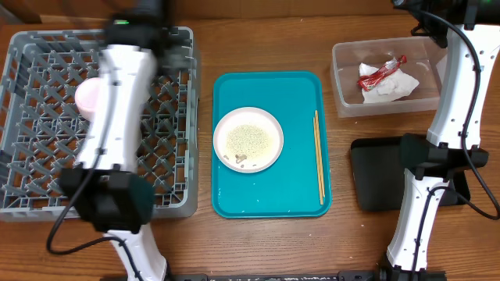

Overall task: Sort waste into correct bins and load items into the dishwasher
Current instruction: 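Raise the left gripper above the rack and move the right arm, then move the right gripper down to the wooden chopsticks on the teal tray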

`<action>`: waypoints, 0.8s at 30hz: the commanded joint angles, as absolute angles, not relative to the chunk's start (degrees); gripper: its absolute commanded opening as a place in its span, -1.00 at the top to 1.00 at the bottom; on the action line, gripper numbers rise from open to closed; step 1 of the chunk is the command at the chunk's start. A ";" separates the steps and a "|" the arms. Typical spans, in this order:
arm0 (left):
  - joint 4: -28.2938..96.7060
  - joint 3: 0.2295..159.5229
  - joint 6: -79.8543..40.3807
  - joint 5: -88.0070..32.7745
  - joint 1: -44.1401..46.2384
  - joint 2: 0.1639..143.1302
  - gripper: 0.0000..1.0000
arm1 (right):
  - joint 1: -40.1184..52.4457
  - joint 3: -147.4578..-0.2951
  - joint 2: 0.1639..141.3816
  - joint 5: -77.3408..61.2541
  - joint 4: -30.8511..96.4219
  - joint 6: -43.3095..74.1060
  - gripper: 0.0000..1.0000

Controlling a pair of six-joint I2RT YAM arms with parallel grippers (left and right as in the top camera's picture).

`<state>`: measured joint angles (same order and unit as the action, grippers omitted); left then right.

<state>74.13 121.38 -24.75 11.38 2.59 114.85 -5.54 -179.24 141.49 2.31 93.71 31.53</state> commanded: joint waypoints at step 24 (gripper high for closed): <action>77.03 122.45 -27.29 -5.19 -8.97 113.14 -1.00 | 6.07 -174.43 140.53 -15.92 95.48 17.54 -1.00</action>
